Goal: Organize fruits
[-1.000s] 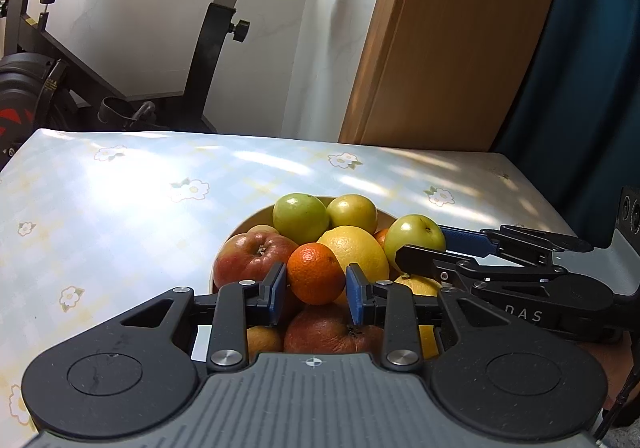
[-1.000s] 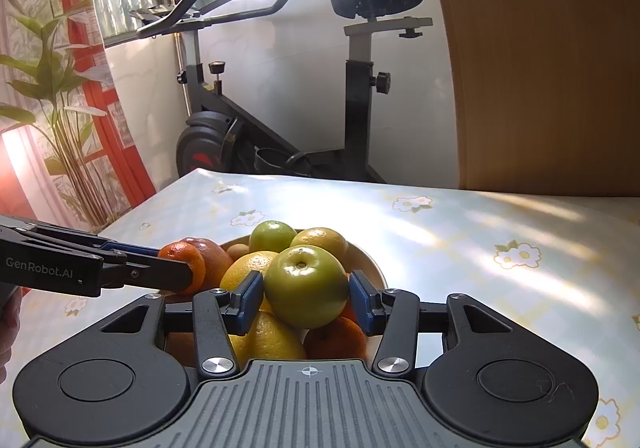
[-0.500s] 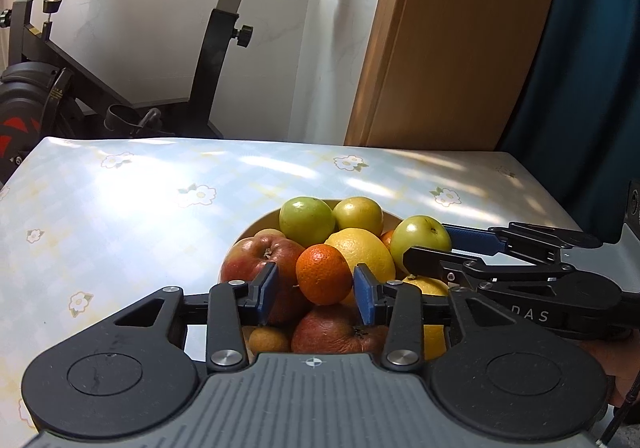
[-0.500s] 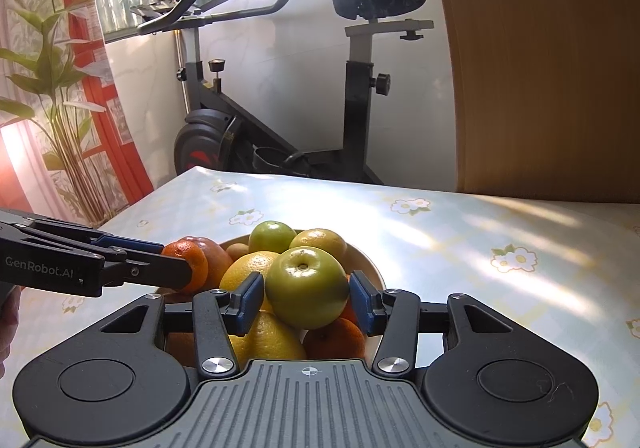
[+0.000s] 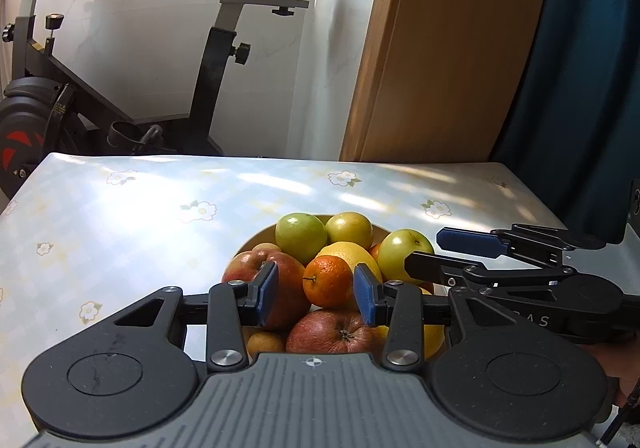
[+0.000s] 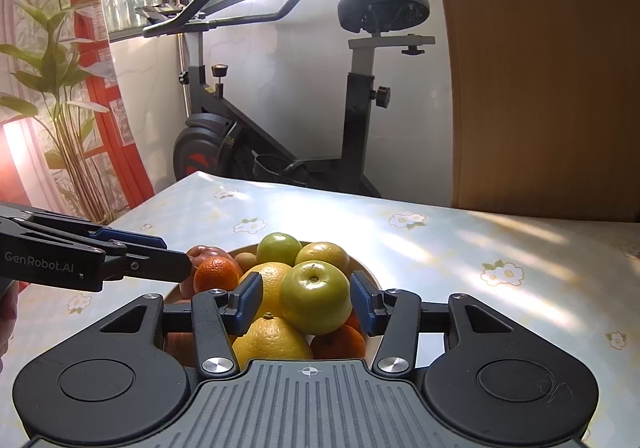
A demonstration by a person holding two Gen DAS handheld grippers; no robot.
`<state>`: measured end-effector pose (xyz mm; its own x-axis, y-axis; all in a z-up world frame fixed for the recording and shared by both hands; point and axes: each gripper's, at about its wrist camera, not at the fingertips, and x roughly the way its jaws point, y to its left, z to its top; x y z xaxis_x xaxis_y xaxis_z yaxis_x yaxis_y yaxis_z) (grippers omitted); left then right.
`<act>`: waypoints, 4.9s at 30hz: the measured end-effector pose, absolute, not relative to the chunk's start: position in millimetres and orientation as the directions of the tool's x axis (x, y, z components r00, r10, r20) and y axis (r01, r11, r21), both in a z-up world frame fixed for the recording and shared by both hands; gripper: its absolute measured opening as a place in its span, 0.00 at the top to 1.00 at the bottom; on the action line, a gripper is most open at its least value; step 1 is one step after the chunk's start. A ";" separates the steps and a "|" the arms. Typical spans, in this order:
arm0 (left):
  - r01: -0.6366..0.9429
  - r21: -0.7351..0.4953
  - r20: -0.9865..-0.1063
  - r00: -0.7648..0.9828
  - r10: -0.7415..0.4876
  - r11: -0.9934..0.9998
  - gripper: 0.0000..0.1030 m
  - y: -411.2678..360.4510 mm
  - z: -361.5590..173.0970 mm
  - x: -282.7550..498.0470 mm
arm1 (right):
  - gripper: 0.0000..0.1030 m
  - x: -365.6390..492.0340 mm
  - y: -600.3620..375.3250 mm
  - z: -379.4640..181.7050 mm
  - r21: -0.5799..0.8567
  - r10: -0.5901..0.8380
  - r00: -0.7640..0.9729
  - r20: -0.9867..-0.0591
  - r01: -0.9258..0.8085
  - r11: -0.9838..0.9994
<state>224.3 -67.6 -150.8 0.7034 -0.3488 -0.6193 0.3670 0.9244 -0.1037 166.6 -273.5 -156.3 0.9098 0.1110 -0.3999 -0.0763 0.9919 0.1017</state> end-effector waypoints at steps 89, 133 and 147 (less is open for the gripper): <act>0.165 0.065 -0.468 0.876 -0.115 0.984 0.07 -23.9 -46.4 42.5 | 0.00 -15.5 -164.2 -52.8 0.098 -0.179 0.880 -0.439 0.245 0.964; 0.169 0.063 -0.455 0.882 -0.122 0.984 0.07 -27.1 -44.2 38.8 | 0.00 -16.1 -167.5 -53.2 0.095 -0.184 0.880 -0.437 0.249 0.964; 0.168 0.058 -0.468 0.876 -0.122 0.984 0.07 -26.2 -45.9 41.8 | 0.00 -10.7 -175.0 -55.5 0.092 -0.189 0.875 -0.445 0.255 0.963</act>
